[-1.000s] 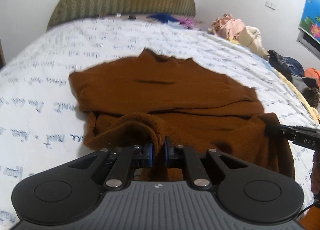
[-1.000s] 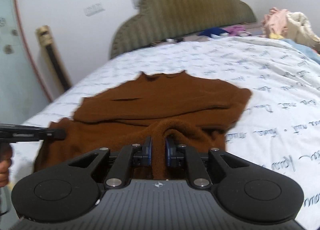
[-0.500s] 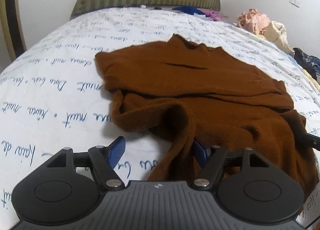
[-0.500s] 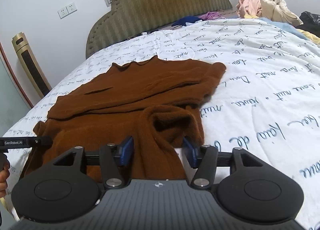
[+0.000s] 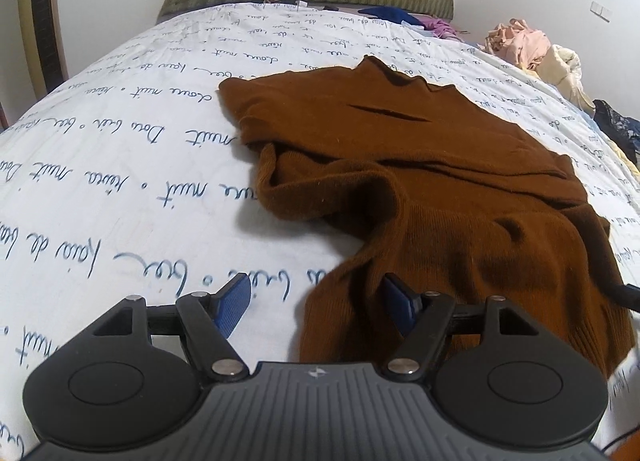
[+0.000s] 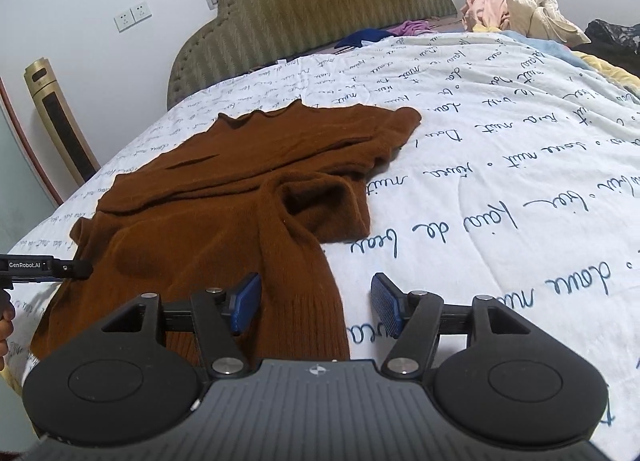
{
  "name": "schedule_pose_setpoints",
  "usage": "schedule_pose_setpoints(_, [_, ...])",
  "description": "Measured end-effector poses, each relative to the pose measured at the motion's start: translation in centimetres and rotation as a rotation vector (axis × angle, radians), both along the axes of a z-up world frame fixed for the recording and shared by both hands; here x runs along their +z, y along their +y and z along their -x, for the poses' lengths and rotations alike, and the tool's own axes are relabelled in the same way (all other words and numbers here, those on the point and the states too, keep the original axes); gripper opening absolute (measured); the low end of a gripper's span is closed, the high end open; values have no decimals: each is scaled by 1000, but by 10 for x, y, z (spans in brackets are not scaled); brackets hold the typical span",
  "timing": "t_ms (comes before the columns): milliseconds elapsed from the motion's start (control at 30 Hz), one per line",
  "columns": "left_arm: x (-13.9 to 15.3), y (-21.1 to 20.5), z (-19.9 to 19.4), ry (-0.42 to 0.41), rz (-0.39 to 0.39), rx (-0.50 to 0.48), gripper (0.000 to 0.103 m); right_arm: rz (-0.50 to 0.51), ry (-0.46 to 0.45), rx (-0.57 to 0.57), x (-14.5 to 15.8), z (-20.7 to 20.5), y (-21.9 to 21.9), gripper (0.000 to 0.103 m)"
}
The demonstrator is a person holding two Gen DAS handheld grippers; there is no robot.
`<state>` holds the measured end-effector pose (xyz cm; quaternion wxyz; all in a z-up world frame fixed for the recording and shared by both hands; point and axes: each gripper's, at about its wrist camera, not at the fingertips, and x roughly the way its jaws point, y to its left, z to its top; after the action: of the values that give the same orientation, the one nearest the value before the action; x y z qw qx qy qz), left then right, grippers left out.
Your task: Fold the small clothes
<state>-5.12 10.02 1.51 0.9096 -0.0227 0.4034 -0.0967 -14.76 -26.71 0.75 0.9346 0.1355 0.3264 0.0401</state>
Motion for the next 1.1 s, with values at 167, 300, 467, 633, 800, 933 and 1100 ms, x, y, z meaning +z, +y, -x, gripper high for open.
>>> schedule_pose_setpoints(167, [2,8,16,-26,-29,19,72,-27,1,37,2,8,2,64])
schedule_pose_setpoints(300, [8,6,25,-59,-96,84,72,-10,4,42,2,10,11,67])
schedule_pose_setpoints(467, [11,3,28,-56,-99,100,72,127,-49,52,13,16,36,86])
schedule_pose_setpoints(633, [9,0,31,-50,-117,92,72,174,-62,101,17,18,47,87])
schedule_pose_setpoints(800, [8,-3,33,-50,-136,92,72,172,-53,103,16,18,47,87])
schedule_pose_setpoints(933, [8,-5,33,-45,-149,88,72,172,-53,102,15,19,46,86])
schedule_pose_setpoints(1100, [10,-7,37,-59,-169,57,72,154,-43,101,14,20,40,84])
